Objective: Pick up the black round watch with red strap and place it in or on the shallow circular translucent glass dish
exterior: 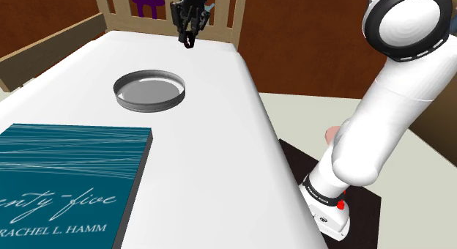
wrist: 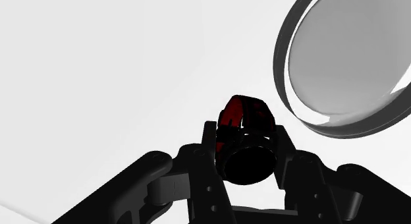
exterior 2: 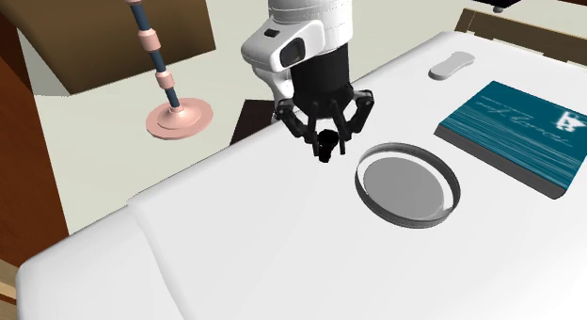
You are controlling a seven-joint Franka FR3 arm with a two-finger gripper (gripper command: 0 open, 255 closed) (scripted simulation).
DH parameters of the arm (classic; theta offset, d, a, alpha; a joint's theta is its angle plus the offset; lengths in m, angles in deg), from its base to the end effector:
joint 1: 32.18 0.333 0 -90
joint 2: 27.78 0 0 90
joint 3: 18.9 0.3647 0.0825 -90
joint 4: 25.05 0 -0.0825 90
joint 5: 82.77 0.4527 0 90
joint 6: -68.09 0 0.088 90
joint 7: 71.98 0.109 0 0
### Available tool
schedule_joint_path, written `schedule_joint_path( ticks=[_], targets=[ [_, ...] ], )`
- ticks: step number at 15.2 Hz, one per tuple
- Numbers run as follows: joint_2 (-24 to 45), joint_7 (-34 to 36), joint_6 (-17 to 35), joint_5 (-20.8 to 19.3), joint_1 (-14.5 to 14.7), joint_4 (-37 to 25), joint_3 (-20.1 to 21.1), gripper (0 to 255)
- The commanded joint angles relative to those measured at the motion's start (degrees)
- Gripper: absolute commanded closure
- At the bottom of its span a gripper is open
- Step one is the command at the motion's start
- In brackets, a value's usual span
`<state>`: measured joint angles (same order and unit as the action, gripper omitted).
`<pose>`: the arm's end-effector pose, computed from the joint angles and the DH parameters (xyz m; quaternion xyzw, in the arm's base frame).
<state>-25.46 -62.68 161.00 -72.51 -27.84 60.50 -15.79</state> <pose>0.6359 0.1011 0.6942 -0.9948 0.0167 -0.0302 0.0959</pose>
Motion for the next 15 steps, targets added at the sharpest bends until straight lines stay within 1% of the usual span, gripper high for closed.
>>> schedule_joint_path(
  ticks=[1, 7, 13, 15],
  targets=[
    [0.21, 1.45, -0.61, -0.16, 0.7, -1.04, 0.63, 255],
    [1.35, 9.64, 0.38, -1.34, 5.09, -2.59, 4.51, 255],
    [4.66, 17.64, 0.51, -3.22, 9.6, -6.91, 8.07, 255],
    [4.03, 17.34, 2.27, -3.07, 9.55, -4.5, 8.02, 255]
  ],
)
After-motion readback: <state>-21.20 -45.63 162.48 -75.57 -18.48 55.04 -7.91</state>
